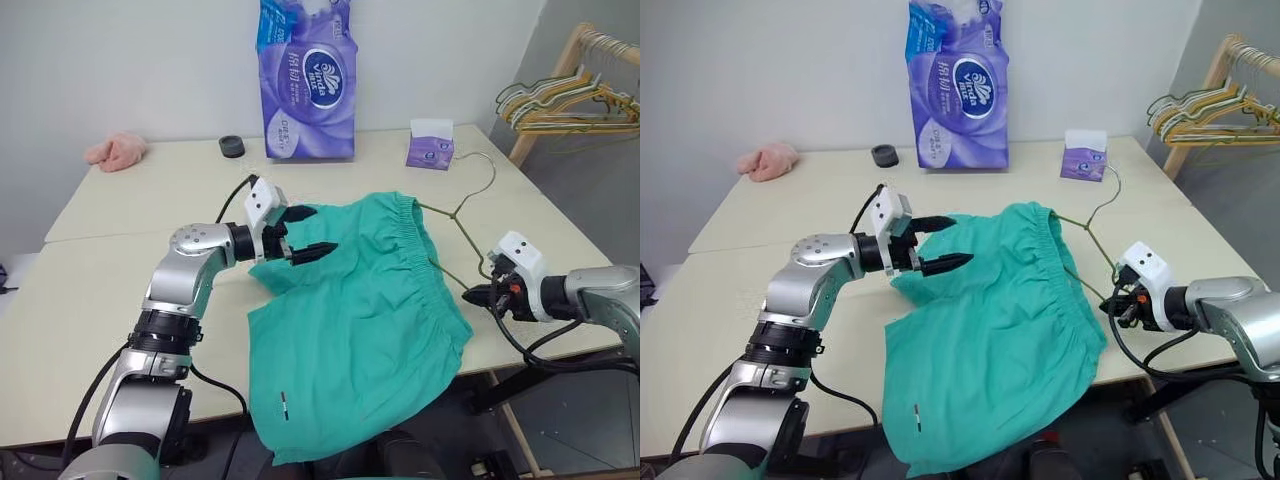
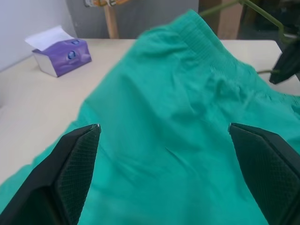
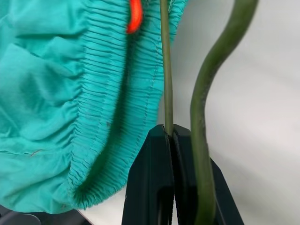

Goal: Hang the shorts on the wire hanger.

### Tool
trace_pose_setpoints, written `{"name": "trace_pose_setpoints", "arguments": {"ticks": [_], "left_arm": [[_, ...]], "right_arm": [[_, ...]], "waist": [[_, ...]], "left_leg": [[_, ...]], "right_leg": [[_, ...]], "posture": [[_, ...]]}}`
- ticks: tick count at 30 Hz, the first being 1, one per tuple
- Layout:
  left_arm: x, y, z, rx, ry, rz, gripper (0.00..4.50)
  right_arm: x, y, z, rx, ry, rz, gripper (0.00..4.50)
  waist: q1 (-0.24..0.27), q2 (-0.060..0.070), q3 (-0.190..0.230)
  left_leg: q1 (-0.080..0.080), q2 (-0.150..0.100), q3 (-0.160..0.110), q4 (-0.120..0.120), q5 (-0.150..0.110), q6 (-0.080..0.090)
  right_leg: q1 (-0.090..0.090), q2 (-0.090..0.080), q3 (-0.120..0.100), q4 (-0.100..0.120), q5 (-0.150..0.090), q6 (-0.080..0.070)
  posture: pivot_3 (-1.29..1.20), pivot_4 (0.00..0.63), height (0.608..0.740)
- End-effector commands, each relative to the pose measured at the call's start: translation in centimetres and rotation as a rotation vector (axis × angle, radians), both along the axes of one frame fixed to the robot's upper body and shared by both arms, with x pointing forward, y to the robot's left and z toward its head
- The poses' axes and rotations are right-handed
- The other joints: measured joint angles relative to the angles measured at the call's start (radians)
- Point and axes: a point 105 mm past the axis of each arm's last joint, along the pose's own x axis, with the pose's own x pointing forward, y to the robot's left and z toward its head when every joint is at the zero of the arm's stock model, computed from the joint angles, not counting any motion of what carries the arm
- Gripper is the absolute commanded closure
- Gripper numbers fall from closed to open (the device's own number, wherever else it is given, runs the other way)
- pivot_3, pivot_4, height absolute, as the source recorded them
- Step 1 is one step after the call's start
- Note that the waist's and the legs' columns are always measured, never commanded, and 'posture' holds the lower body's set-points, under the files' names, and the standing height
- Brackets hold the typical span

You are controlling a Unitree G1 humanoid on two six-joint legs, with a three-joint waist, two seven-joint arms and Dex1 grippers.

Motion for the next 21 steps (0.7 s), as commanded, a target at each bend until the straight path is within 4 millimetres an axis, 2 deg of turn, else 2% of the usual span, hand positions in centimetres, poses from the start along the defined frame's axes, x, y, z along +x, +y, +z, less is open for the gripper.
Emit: {"name": "trace_pose_setpoints", "arguments": {"ticks": [1,3,5,8,13,17,21], "left_arm": [[-0.4,-0.3,4.3,-0.006,-0.13,-0.08,0.02],[-1.2,-0.4,4.9,0.048,-0.126,-0.161,0.02],[-2.3,-0.1,4.7,0.13,-0.095,-0.259,0.02],[-2.4,0.3,3.9,0.246,-0.101,-0.311,0.02],[-2.9,-0.5,1.8,0.394,-0.129,-0.42,0.02],[-2.0,-1.5,1.4,0.371,-0.175,-0.398,0.02],[-3.1,-2.6,0.4,0.353,-0.149,-0.474,0.02]], "right_arm": [[-0.4,1.1,0.7,-0.11,-0.123,0.114,4.5],[-0.8,1.3,0.4,-0.157,-0.141,0.159,4.5],[-1.1,1.5,0.3,-0.186,-0.157,0.205,4.5],[-1.4,2.0,0.3,-0.217,-0.181,0.262,4.5],[-1.7,2.9,0.7,-0.266,-0.231,0.358,4.5],[-2.1,3.5,0.8,-0.288,-0.25,0.408,4.5],[-2.3,4.1,1.1,-0.286,-0.266,0.433,4.5]], "waist": [[-0.002,0.0,0.0],[-0.003,0.0,0.0],[-0.007,0.001,0.0],[-0.009,0.001,-0.001],[-0.008,0.001,-0.001],[-0.007,0.001,-0.001],[-0.008,0.001,-0.001]], "left_leg": [[-0.001,0.0,0.0,0.0,0.0,0.0],[-0.003,0.0,0.001,0.0,0.0,0.0],[-0.008,0.0,0.001,0.001,0.0,0.0],[-0.008,0.0,0.001,0.001,0.0,0.0],[-0.008,0.0,0.002,0.003,0.0,0.0],[-0.01,0.0,0.001,0.005,0.0,0.0],[-0.012,0.0,0.001,0.008,0.0,0.001]], "right_leg": [[-0.001,0.0,0.0,0.0,0.0,0.0],[-0.004,0.0,0.001,0.001,0.0,0.0],[-0.01,0.0,0.001,0.002,0.001,0.0],[-0.01,0.0,0.001,0.002,0.001,0.0],[-0.01,0.0,0.001,0.002,0.001,0.0],[-0.01,0.0,0.0,0.002,0.001,0.0],[-0.01,0.0,0.0,0.002,0.001,0.0]], "posture": [[-0.16,0.061,0.74],[-0.16,0.061,0.74],[-0.16,0.061,0.74],[-0.16,0.061,0.74],[-0.17,0.065,0.74],[-0.18,0.068,0.74],[-0.18,0.069,0.74]]}}
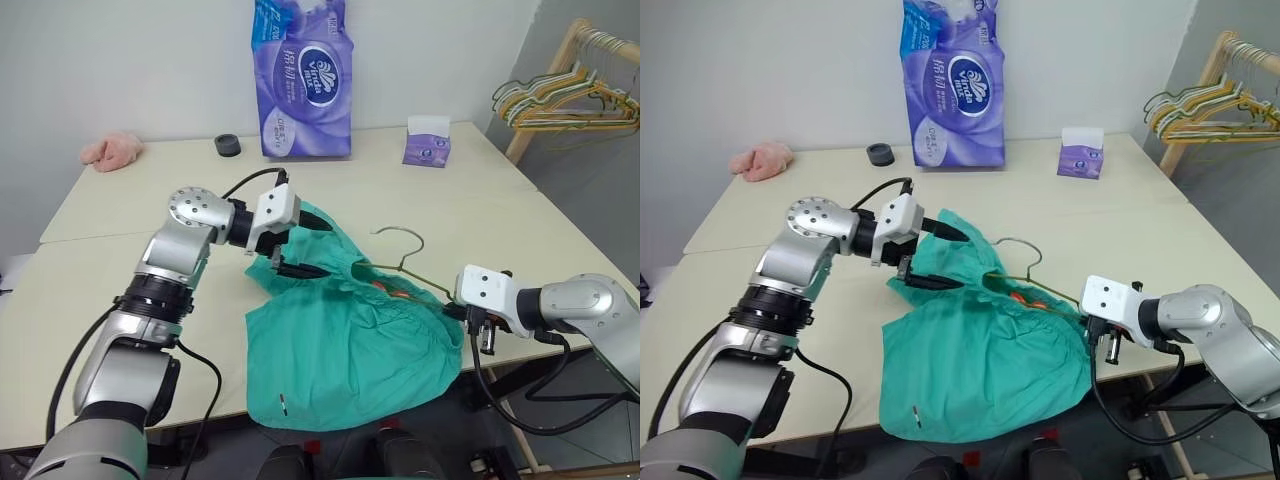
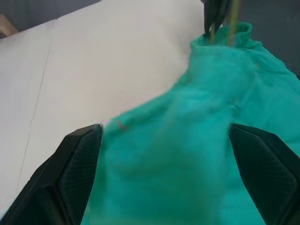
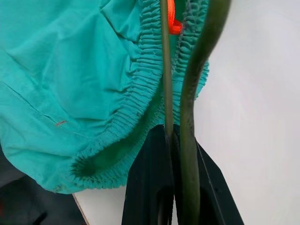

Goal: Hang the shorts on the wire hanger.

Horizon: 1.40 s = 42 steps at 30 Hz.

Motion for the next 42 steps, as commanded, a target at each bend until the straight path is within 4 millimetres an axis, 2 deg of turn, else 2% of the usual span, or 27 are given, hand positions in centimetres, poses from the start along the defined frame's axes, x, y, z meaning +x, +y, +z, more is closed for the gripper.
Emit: {"name": "trace_pose_setpoints", "arguments": {"ticks": [1,6,9,13,24,32,36,40,42], "left_arm": [[-0.9,-0.7,0.3,0.019,-0.026,-0.074,0.02],[-2.3,-0.1,-1.7,0.118,0.039,-0.152,0.02],[-1.9,0.3,-2.2,0.149,0.038,-0.145,0.02],[-1.6,0.1,-2.4,0.14,0.047,-0.136,0.89],[-1.7,-0.4,-3.4,0.126,0.088,-0.122,4.37],[-2.0,-0.2,-3.7,0.136,0.092,-0.129,4.44],[-1.8,0.0,-3.8,0.144,0.079,-0.118,4.5],[-1.6,0.0,-3.7,0.134,0.073,-0.104,4.5],[-1.6,0.1,-3.7,0.135,0.072,-0.1,4.5]], "right_arm": [[-0.1,0.9,1.3,-0.01,-0.055,0.059,4.5],[-0.1,1.2,1.6,-0.004,-0.062,0.07,4.5],[0.0,1.3,1.7,-0.005,-0.07,0.08,4.5],[-0.1,1.5,1.9,-0.001,-0.077,0.092,4.5],[-0.4,2.4,2.6,0.028,-0.113,0.15,4.5],[-0.4,2.9,3.1,0.0,-0.161,0.235,4.5],[-0.2,1.2,4.0,-0.039,-0.156,0.217,3.58],[0.2,-1.7,4.4,-0.077,-0.153,0.117,2.22],[0.3,-3.6,4.4,-0.055,-0.157,0.015,1.6]], "waist": [[-0.002,0.0,0.0],[-0.002,0.0,0.0],[-0.001,0.0,0.0],[-0.001,0.0,0.0],[-0.002,0.0,0.0],[-0.002,0.0,0.0],[-0.001,0.0,0.0],[0.001,0.0,0.0],[0.001,0.0,0.0]], "left_leg": [[0.0,0.0,0.0,0.001,0.0,0.001],[-0.001,0.0,0.0,0.003,-0.001,0.001],[-0.001,0.0,0.0,0.004,-0.001,0.001],[-0.001,0.0,0.0,0.004,-0.001,0.002],[-0.001,0.0,0.0,0.005,-0.001,0.002],[-0.001,0.0,0.0,0.005,-0.001,0.002],[-0.001,0.0,0.0,0.005,-0.001,0.002],[-0.002,0.0,0.0,0.005,-0.001,0.002],[-0.002,0.0,0.0,0.006,-0.001,0.002]], "right_leg": [[0.0,0.0,0.0,0.0,0.0,0.0],[0.0,0.0,0.0,0.001,0.0,0.0],[0.0,0.0,0.0,0.001,0.0,0.0],[0.0,0.0,0.0,0.001,0.0,0.0],[0.0,0.0,0.0,0.001,0.0,0.001],[0.0,0.0,0.0,0.001,0.0,0.001],[0.0,0.0,0.0,0.001,0.0,0.0],[0.0,0.0,0.0,0.001,0.001,0.001],[0.0,0.0,0.0,0.001,0.001,0.001]], "posture": [[-0.18,0.069,0.74],[-0.18,0.07,0.74],[-0.18,0.07,0.74],[-0.19,0.073,0.74],[-0.19,0.074,0.74],[-0.19,0.071,0.74],[-0.2,0.071,0.74],[-0.2,0.076,0.74],[-0.2,0.077,0.74]]}}
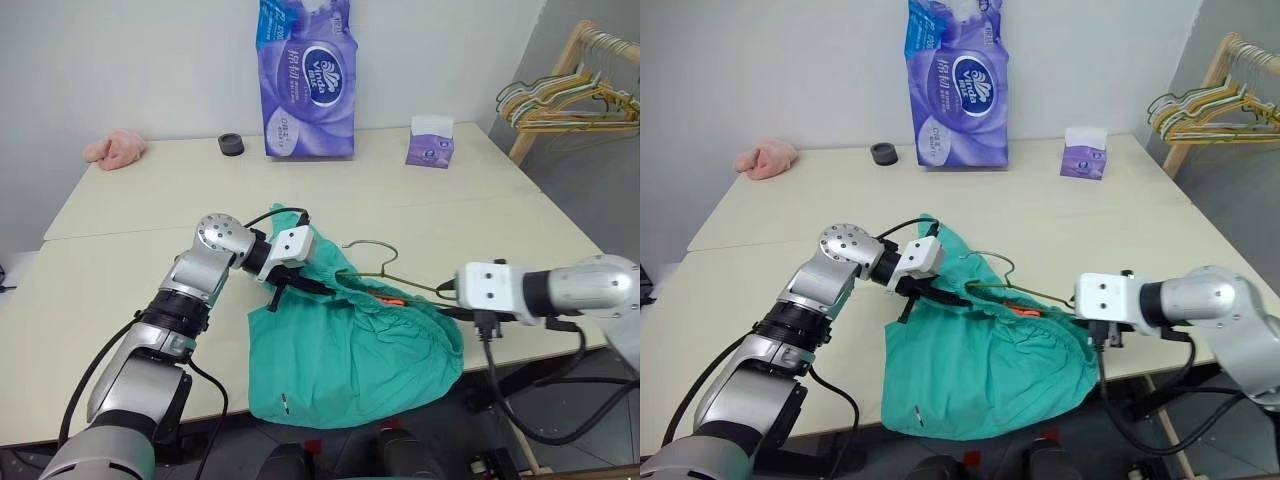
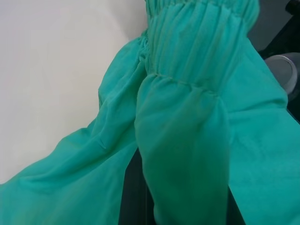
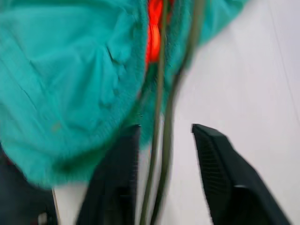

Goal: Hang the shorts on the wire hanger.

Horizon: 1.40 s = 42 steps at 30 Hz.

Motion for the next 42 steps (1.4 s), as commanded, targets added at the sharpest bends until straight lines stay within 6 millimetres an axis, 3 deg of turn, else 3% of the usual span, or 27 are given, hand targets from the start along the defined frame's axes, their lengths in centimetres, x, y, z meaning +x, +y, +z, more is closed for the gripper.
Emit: {"name": "trace_pose_setpoints", "arguments": {"ticks": [1,2,7,12,15,22,25,28,31,39,40,42], "left_arm": [[0.2,-0.1,1.0,-0.015,-0.05,-0.005,4.5],[0.3,0.0,1.0,-0.016,-0.054,0.001,4.5],[0.9,0.1,1.2,-0.027,-0.075,0.028,4.5],[1.3,0.5,1.4,-0.03,-0.086,0.047,4.5],[1.5,0.7,1.5,-0.028,-0.092,0.055,4.5],[1.6,0.7,1.5,-0.027,-0.098,0.054,4.5],[1.6,0.7,1.6,-0.032,-0.099,0.056,4.5],[1.5,0.7,1.5,-0.033,-0.099,0.057,4.5],[1.5,0.7,1.5,-0.033,-0.1,0.06,4.5],[1.4,0.8,1.4,-0.034,-0.1,0.064,4.5],[1.4,0.8,1.4,-0.034,-0.1,0.065,4.5],[1.4,0.8,1.5,-0.039,-0.094,0.068,4.5]], "right_arm": [[0.3,-2.7,1.1,0.064,-0.042,-0.147,1.22],[0.0,-3.7,0.9,0.123,-0.026,-0.228,0.88],[-1.3,-5.7,0.0,0.477,-0.083,-0.507,0.88],[-4.6,-3.1,-2.2,0.649,-0.016,-0.496,0.88],[-6.2,-1.6,-4.9,0.723,0.107,-0.565,0.88],[-5.3,-0.4,-6.9,0.781,0.141,-0.646,0.88],[-4.3,-0.2,-8.0,0.778,0.139,-0.685,0.88],[-4.0,0.3,-8.3,0.797,0.17,-0.678,0.88],[-3.9,1.0,-8.3,0.814,0.21,-0.667,1.41],[-3.7,2.1,-7.8,0.854,0.238,-0.65,4.22],[-3.6,2.0,-7.7,0.86,0.235,-0.653,4.48],[-3.3,1.5,-7.5,0.854,0.206,-0.667,4.48]], "waist": [[0.0,0.0,0.0],[0.001,0.0,0.0],[0.002,-0.001,0.0],[0.0,0.001,-0.001],[-0.001,0.001,-0.002],[-0.002,-0.001,-0.002],[-0.008,-0.011,-0.005],[-0.01,-0.014,-0.006],[-0.014,-0.017,-0.008],[-0.014,-0.021,-0.01],[-0.014,-0.021,-0.01],[-0.014,-0.021,-0.01]], "left_leg": [[0.0,0.0,0.0,0.0,0.0,0.0],[0.0,0.0,0.0,0.0,0.0,0.0],[0.0,0.0,-0.001,0.0,0.0,0.0],[0.002,-0.001,0.0,0.001,0.0,0.0],[0.003,-0.001,0.0,0.001,0.0,0.0],[0.003,-0.001,0.0,0.001,0.0,0.0],[0.002,0.001,-0.001,0.0,0.0,0.0],[0.001,0.001,-0.001,0.0,-0.001,-0.001],[0.0,0.002,-0.001,0.0,-0.001,-0.001],[-0.001,0.003,-0.001,0.0,-0.005,0.001],[-0.001,0.003,-0.001,0.0,-0.005,0.001],[-0.001,0.003,-0.001,0.0,-0.005,0.001]], "right_leg": [[0.0,0.0,0.0,0.0,0.0,0.0],[0.0,0.0,0.0,0.0,0.0,0.0],[0.001,0.0,0.0,0.003,0.0,0.0],[0.0,0.0,0.001,0.008,0.0,0.0],[0.0,0.0,0.002,0.008,0.0,0.001],[0.0,0.001,0.001,0.008,0.0,0.001],[0.0,0.002,0.001,0.007,0.0,0.0],[0.0,0.002,0.0,0.004,0.0,0.0],[0.0,0.002,-0.001,0.0,0.0,0.0],[0.0,0.002,-0.001,-0.003,0.001,0.0],[0.0,0.001,0.0,-0.003,0.001,0.0],[0.0,0.001,-0.001,-0.003,0.001,0.0]], "posture": [[-0.2,0.077,0.74],[-0.2,0.076,0.74],[-0.2,0.078,0.74],[-0.21,0.076,0.74],[-0.21,0.076,0.74],[-0.2,0.071,0.74],[-0.19,0.07,0.74],[-0.19,0.07,0.74],[-0.18,0.069,0.74],[-0.18,0.07,0.74],[-0.18,0.07,0.74],[-0.18,0.071,0.74]]}}
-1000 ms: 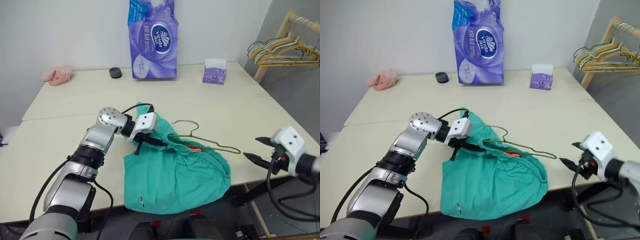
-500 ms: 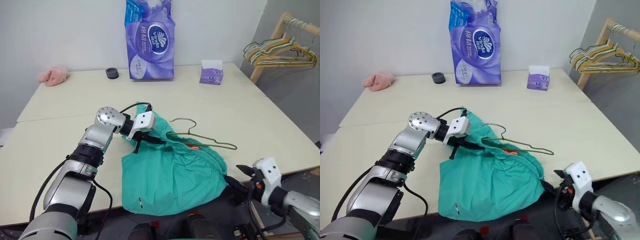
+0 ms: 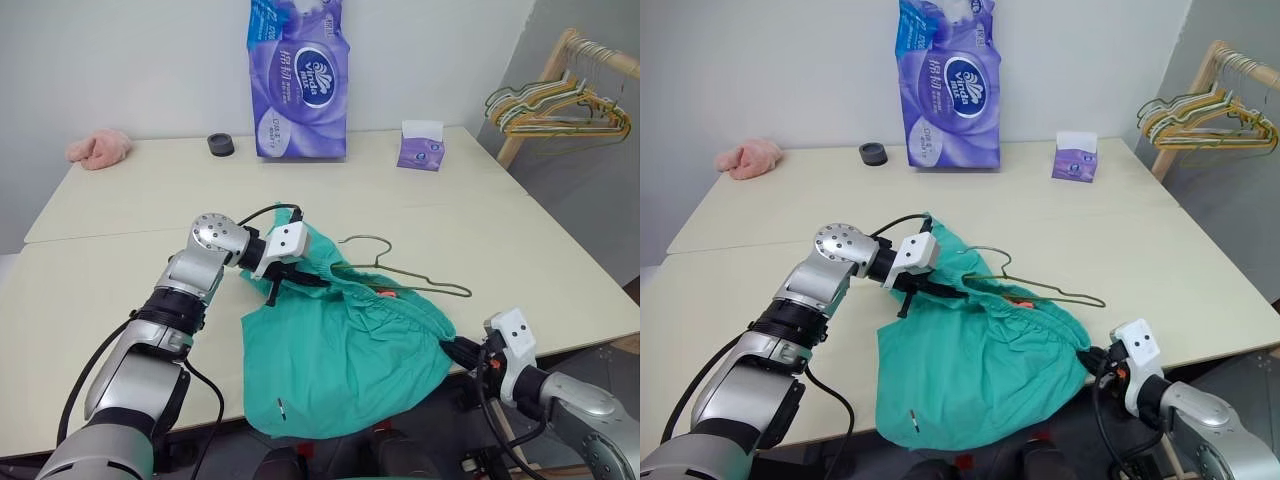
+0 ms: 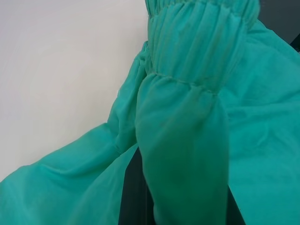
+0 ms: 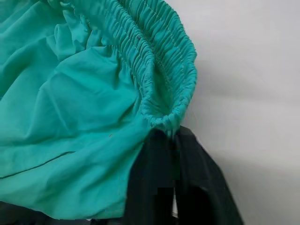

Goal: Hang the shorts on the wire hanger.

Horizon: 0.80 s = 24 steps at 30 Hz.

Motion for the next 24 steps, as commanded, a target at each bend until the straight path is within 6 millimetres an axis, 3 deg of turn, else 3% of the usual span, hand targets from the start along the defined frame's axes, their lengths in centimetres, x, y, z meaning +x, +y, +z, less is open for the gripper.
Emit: {"name": "trace_pose_setpoints", "arguments": {"ticks": [1,7,10,14,24], "left_arm": [[0.2,0.0,1.7,-0.041,-0.043,0.003,4.5],[-0.4,0.6,2.5,-0.064,0.017,0.003,4.5],[-1.9,1.3,2.8,-0.05,0.118,-0.037,4.5],[-1.7,1.9,2.1,0.016,0.089,-0.02,4.5],[-0.4,2.3,0.8,0.072,0.012,0.028,4.5]], "right_arm": [[1.4,-0.1,2.3,0.007,-0.114,-0.028,4.48],[2.4,-3.2,3.4,-0.03,-0.155,-0.114,4.48],[2.6,-5.0,3.6,-0.033,-0.149,-0.147,4.48],[2.5,-4.8,4.2,-0.028,-0.154,-0.114,4.48],[1.8,-3.0,5.3,-0.038,-0.184,-0.013,4.48]], "waist": [[0.0,0.0,0.0],[-0.003,0.001,0.0],[-0.003,0.009,0.003],[0.0,0.019,0.001],[0.003,0.02,0.0]], "left_leg": [[0.0,0.0,0.0,0.0,0.0,0.0],[0.0,0.0,0.001,0.0,-0.001,0.001],[0.0,-0.001,0.002,0.001,-0.002,0.002],[0.001,-0.001,0.002,0.001,-0.001,0.002],[0.002,-0.002,0.002,0.002,-0.001,0.002]], "right_leg": [[0.0,0.0,0.0,0.0,0.0,0.0],[0.0,0.0,0.001,-0.001,0.0,0.0],[0.0,-0.001,0.001,0.001,0.0,0.0],[0.001,-0.001,0.001,0.003,0.0,0.0],[0.001,0.0,0.002,0.003,0.0,0.001]], "posture": [[-0.18,0.071,0.74],[-0.18,0.071,0.74],[-0.19,0.072,0.74],[-0.18,0.073,0.74],[-0.19,0.076,0.74]]}}
